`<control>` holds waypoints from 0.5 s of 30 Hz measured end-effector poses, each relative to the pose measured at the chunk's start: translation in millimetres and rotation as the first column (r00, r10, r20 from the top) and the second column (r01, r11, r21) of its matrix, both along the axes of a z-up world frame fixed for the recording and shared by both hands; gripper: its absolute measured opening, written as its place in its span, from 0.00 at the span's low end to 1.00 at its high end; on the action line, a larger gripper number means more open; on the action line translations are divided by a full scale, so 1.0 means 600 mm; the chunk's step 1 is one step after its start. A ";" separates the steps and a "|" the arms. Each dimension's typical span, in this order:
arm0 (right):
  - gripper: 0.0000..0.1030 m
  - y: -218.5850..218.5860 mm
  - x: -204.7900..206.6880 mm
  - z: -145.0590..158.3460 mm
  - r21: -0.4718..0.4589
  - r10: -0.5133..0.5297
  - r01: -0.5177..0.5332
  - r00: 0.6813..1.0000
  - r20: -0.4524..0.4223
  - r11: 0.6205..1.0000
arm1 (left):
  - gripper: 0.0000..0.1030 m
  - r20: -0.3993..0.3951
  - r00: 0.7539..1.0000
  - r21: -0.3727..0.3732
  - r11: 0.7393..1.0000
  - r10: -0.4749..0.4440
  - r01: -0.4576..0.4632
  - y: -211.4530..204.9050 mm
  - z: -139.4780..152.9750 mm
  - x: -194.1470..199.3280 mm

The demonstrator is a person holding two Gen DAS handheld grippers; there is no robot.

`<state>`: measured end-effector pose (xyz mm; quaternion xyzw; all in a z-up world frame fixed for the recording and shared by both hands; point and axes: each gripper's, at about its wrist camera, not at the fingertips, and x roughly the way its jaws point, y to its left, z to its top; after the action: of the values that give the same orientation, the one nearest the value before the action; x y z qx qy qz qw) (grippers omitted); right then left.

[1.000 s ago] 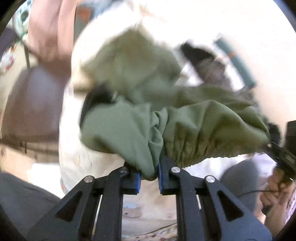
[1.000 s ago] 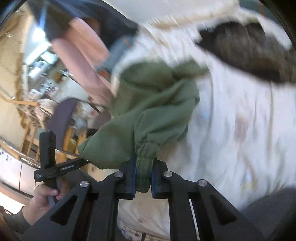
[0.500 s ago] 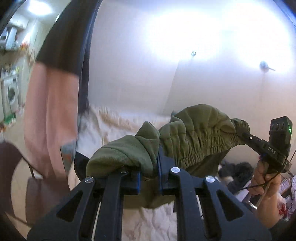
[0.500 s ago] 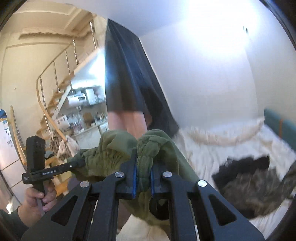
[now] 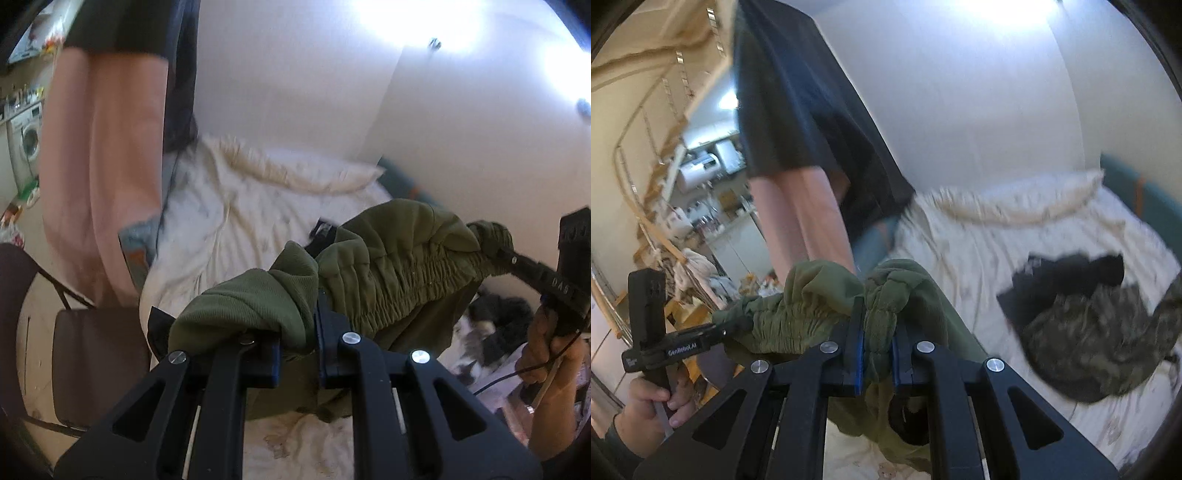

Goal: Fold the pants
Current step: 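Lift the olive pants by the waistband with both tools and shake them out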

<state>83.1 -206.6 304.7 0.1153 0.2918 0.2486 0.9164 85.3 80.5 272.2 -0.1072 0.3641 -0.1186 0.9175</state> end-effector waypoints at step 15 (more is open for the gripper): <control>0.11 0.067 0.299 -0.202 -0.098 0.012 -0.029 0.984 -0.177 0.995 | 0.11 -0.166 0.978 0.071 0.990 0.128 -0.118 0.036 -0.213 0.242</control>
<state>262.6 -166.5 183.4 0.0879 0.3851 0.2320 0.8889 230.7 102.3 144.4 -0.1115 0.4373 -0.0409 0.8915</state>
